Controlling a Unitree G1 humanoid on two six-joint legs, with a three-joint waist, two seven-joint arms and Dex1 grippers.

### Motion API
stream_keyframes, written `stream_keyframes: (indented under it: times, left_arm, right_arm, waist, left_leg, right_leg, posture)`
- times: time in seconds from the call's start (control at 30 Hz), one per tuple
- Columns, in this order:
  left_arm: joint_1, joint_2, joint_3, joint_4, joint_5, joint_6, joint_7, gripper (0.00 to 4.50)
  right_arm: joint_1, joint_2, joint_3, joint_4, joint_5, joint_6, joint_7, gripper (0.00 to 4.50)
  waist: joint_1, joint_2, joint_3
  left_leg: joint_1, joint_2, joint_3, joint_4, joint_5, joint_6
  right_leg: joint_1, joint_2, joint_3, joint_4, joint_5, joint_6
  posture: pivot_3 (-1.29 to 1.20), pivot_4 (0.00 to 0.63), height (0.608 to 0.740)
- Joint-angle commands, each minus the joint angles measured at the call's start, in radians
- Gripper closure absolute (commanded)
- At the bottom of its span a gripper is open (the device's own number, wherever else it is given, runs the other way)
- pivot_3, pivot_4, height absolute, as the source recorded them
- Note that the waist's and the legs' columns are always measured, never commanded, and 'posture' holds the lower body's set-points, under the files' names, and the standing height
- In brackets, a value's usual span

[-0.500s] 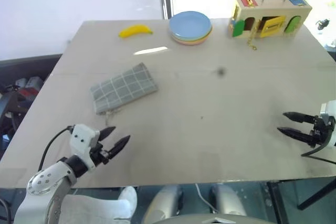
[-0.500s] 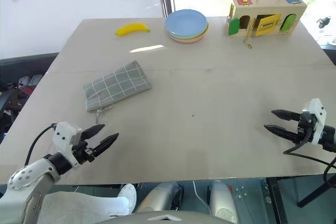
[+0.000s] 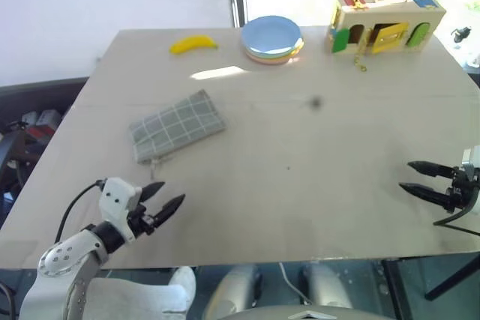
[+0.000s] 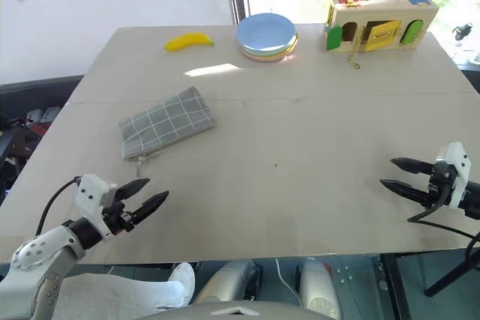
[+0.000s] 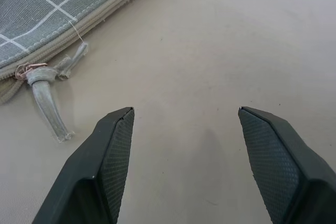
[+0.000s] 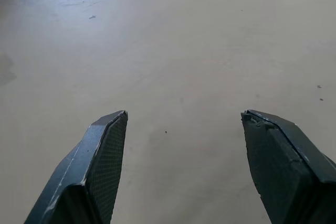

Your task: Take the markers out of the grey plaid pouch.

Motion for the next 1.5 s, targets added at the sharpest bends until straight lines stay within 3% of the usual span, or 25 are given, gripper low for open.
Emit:
stream_keyframes:
  times: [0.03, 0.4, 0.6, 0.7, 0.83, 0.97, 1.3, 1.5]
  left_arm:
    - [0.003, 0.007, 0.019, -0.016, -0.005, -0.02, -0.004, 1.24]
    - [0.033, 0.05, 0.055, -0.029, 0.074, -0.061, 0.017, 1.24]
    - [-0.015, 0.214, 0.182, 0.288, 0.161, -0.339, -0.09, 1.24]
    - [-0.118, 0.296, 0.136, 0.561, 0.31, -0.63, -0.053, 1.24]
    - [-0.335, 0.351, 0.016, 0.897, 0.528, -0.983, 0.123, 1.24]
    - [-0.492, 0.374, -0.097, 1.111, 0.69, -1.192, 0.289, 1.24]
    - [-0.69, 0.466, -0.386, 1.378, 1.026, -1.379, 0.631, 1.24]
    - [-0.763, 0.499, -0.487, 1.45, 1.114, -1.388, 0.76, 1.24]
  right_arm:
    - [-0.01, -0.022, -0.03, -0.022, 0.019, 0.003, 0.009, 0.95]
    - [-0.009, -0.007, -0.01, -0.086, 0.048, 0.064, 0.023, 0.95]
    - [-0.024, -0.017, -0.016, -0.087, 0.047, 0.089, 0.024, 0.95]
    - [-0.028, -0.016, -0.02, -0.085, 0.048, 0.089, 0.023, 0.95]
    - [-0.021, -0.008, -0.024, -0.105, 0.053, 0.091, 0.013, 0.95]
    - [-0.01, -0.01, -0.037, -0.119, 0.06, 0.095, 0.004, 0.95]
    - [0.012, -0.023, -0.09, -0.216, 0.151, 0.182, 0.017, 0.95]
    - [0.022, -0.035, -0.103, -0.292, 0.225, 0.25, 0.062, 0.95]
  waist:
    - [0.0, 0.0, 0.0]
    - [-0.001, 0.0, 0.0]
    - [0.001, 0.0, 0.001]
    - [0.005, 0.001, 0.001]
    - [0.004, 0.001, 0.001]
    - [0.0, 0.0, 0.001]
    - [-0.005, 0.0, 0.001]
    - [-0.003, 0.0, 0.001]
  left_leg:
    - [0.0, 0.0, 0.0, 0.0, 0.0, 0.0]
    - [0.0, 0.0, 0.0, 0.0, 0.0, 0.0]
    - [0.0, 0.0, -0.001, -0.001, -0.001, 0.002]
    - [0.001, 0.0, -0.001, -0.001, -0.001, 0.002]
    - [0.0, -0.001, -0.001, -0.001, -0.003, -0.001]
    - [-0.002, -0.001, -0.001, -0.001, -0.001, -0.004]
    - [-0.002, -0.001, 0.004, -0.003, -0.001, 0.002]
    - [-0.001, -0.001, 0.004, -0.001, -0.001, 0.003]
  right_leg:
    - [0.0, 0.0, 0.0, 0.0, 0.0, 0.0]
    - [0.0, 0.0, 0.0, 0.0, 0.0, 0.0]
    - [0.0, 0.0, -0.001, 0.0, 0.0, 0.0]
    - [0.0, 0.0, -0.002, -0.001, 0.0, 0.0]
    - [0.0, -0.001, -0.002, -0.002, 0.0, 0.0]
    - [-0.002, -0.001, -0.001, -0.003, 0.0, 0.0]
    - [-0.007, 0.0, 0.003, 0.005, 0.0, 0.0]
    - [-0.009, 0.0, 0.004, 0.011, 0.0, 0.001]
  posture:
    - [0.0, 0.15, 0.74]
    - [0.0, 0.15, 0.74]
    - [0.0, 0.15, 0.74]
    - [0.0, 0.15, 0.74]
    - [0.0, 0.15, 0.74]
    - [0.0, 0.15, 0.74]
    - [0.0, 0.15, 0.74]
    - [0.0, 0.15, 0.74]
